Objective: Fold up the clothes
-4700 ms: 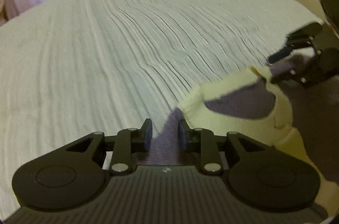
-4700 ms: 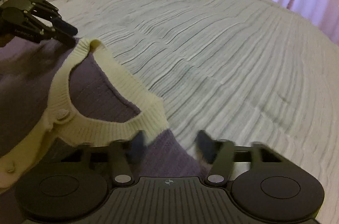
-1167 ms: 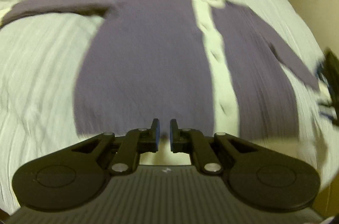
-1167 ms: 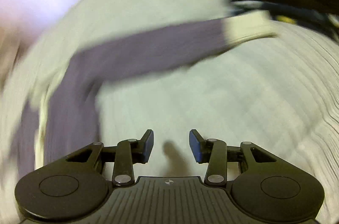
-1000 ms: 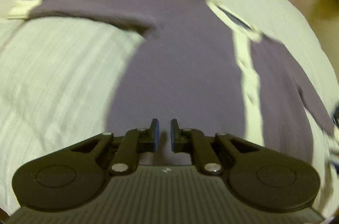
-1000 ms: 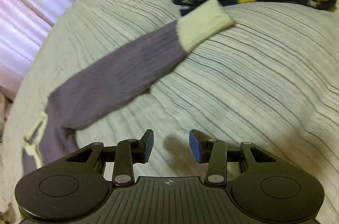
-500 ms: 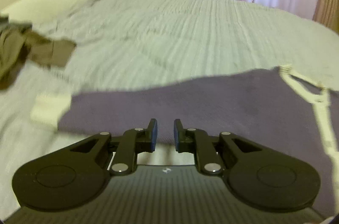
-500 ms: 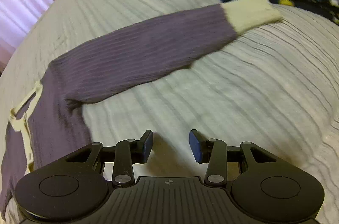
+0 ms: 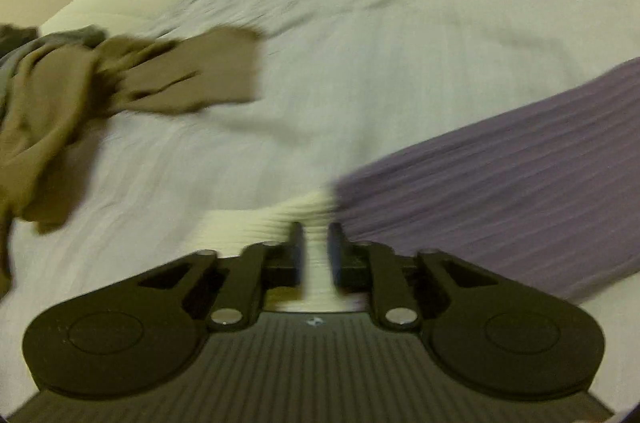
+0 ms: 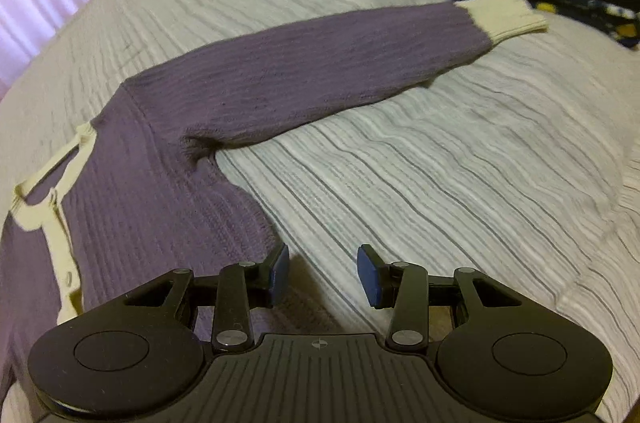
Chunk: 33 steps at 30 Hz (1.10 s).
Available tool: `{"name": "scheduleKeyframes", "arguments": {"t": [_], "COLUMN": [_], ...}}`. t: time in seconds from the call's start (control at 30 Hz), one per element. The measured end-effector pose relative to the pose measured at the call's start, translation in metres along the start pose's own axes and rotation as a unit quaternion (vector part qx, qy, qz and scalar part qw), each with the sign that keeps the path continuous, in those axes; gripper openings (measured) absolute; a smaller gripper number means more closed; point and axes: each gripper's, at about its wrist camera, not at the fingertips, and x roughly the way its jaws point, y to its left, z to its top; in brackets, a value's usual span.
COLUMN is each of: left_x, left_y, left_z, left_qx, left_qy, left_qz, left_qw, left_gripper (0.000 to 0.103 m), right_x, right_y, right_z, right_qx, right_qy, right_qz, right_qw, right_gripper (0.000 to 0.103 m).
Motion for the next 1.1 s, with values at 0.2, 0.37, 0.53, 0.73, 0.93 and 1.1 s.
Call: {"name": "scheduleKeyframes", "arguments": {"t": [0.2, 0.37, 0.53, 0.73, 0.93, 1.1], "left_x": [-0.045, -0.127, -0.230, -0.283, -0.343, -0.411], "left_y": [0.023, -0.026, -0.151, -0.232, -0.222, -0.206], "left_z": [-0.001, -0.011, -0.053, -0.148, -0.214, -0.236], "left_qx": [-0.064, -0.066, 0.009, 0.069, 0.061, 0.013], "left_qy": [0.016, -0.013, -0.061, 0.007, 0.095, 0.131], "left_qz": [0.038, -0.048, -0.265, -0.294, -0.236, -0.209], "left_qw": [0.9971, 0.9966, 0.9624, 0.9532, 0.9651, 0.9688], "left_gripper": [0.009, 0.009, 0.015, 0.014, 0.011, 0.012], "right_x": [-0.015, -0.034, -0.030, -0.021, -0.055, -0.088], "right_y": [0.028, 0.062, 0.084, 0.042, -0.031, -0.064], "right_z": [-0.014, -0.027, -0.063, -0.130, -0.167, -0.173], "right_qx": [-0.018, -0.170, -0.313, -0.425, -0.403, -0.367], "right_qy": [-0.029, -0.067, -0.043, 0.034, 0.079, 0.112], "right_qz": [-0.026, 0.029, 0.093, 0.067, 0.084, 0.111], "right_qw": [0.999, 0.983, 0.944, 0.902, 0.908, 0.917], "right_gripper": [0.042, 0.042, 0.042, 0.042, 0.042, 0.042]}}
